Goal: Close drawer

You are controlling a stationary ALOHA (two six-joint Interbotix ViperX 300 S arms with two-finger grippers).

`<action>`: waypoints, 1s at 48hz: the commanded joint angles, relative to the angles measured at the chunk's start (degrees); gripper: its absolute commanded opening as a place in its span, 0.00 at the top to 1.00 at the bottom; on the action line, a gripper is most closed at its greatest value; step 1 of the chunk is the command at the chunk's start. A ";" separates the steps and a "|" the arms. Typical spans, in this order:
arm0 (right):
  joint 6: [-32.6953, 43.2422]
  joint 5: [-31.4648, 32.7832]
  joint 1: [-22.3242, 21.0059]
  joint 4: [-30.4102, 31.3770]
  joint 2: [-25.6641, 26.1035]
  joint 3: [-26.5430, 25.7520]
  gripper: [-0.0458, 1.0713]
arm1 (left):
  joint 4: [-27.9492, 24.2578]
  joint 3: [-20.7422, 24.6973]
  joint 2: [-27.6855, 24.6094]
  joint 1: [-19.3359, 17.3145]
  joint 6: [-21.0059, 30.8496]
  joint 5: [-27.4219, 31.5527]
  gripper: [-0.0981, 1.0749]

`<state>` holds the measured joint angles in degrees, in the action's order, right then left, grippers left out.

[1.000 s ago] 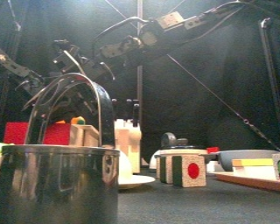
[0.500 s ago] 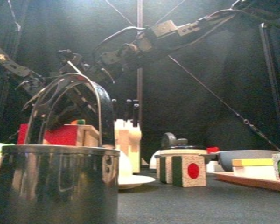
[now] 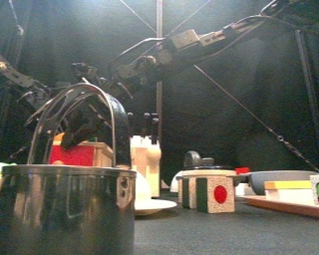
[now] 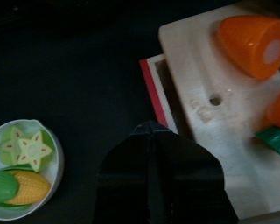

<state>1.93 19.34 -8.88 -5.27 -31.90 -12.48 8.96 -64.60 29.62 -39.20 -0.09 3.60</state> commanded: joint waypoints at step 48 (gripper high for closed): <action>-0.26 1.05 -0.26 2.37 2.20 -4.48 0.72 | -0.26 -0.26 5.98 0.09 -0.09 -2.64 0.56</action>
<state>1.76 20.65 -9.67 -3.69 -32.26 -14.85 8.88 -65.04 34.10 -39.20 -0.09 2.20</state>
